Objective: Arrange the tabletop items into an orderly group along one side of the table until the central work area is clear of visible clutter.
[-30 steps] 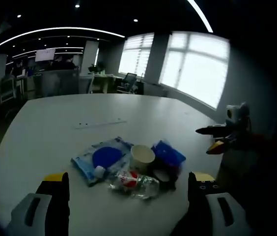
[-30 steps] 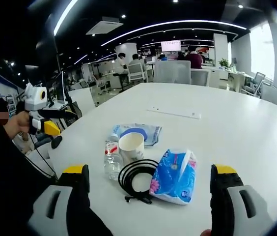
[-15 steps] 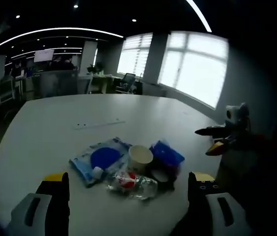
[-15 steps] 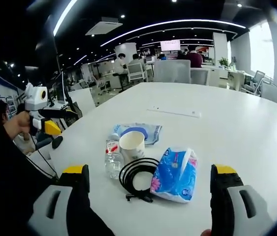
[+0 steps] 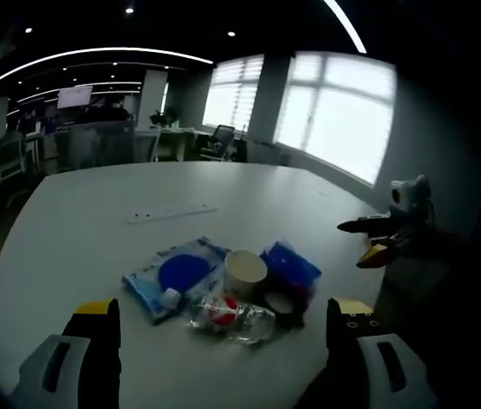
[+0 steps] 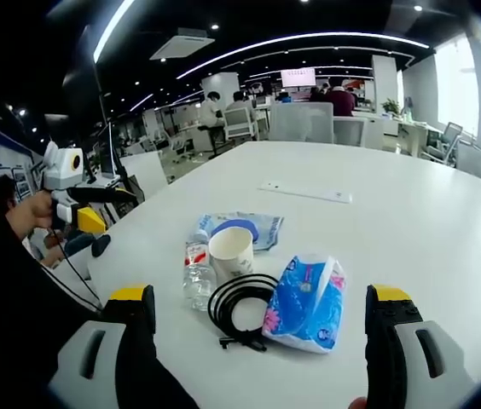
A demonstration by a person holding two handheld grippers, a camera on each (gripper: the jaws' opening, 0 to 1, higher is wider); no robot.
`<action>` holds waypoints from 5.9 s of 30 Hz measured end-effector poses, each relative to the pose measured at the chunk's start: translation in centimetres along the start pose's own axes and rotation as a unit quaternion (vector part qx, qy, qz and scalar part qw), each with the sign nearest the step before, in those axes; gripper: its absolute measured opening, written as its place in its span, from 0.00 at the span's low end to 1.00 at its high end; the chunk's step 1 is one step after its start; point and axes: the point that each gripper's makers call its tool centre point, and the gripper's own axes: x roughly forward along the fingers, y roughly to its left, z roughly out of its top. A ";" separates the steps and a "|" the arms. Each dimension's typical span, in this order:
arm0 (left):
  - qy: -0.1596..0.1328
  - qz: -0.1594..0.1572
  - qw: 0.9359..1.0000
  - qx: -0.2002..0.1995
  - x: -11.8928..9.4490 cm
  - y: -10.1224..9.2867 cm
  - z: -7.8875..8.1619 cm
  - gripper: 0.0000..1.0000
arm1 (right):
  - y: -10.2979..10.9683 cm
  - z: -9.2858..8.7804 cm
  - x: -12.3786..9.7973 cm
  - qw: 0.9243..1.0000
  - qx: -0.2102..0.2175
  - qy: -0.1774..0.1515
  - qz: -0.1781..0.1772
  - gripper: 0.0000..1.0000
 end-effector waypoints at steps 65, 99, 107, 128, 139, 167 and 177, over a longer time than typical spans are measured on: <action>0.035 0.076 0.995 -0.054 6.0 7.3 -2.6 0.51 | -3.5 3.4 6.7 0.997 0.078 -0.025 0.013 0.57; 0.106 0.083 0.982 -0.134 11.3 10.6 -7.6 0.18 | -3.3 2.0 16.7 0.987 0.120 0.076 0.072 0.21; 0.127 0.076 0.979 -0.139 12.5 10.8 -8.7 0.16 | -3.3 1.9 18.8 0.985 0.109 0.110 0.080 0.20; 0.148 0.071 0.974 -0.157 13.4 11.0 -9.6 0.09 | -3.0 0.1 22.3 0.975 0.125 0.161 0.083 0.12; 0.132 0.071 0.975 -0.165 14.1 11.3 -9.0 0.02 | -3.2 -0.7 22.3 0.973 0.132 0.171 0.080 0.00; 0.085 0.078 0.988 -0.102 16.2 11.9 -3.4 0.00 | -5.4 3.6 21.9 0.990 0.106 0.084 0.049 0.00; 0.079 0.041 0.993 -0.082 18.7 9.1 -1.1 0.00 | -8.8 3.7 19.0 0.988 0.149 0.050 0.008 0.00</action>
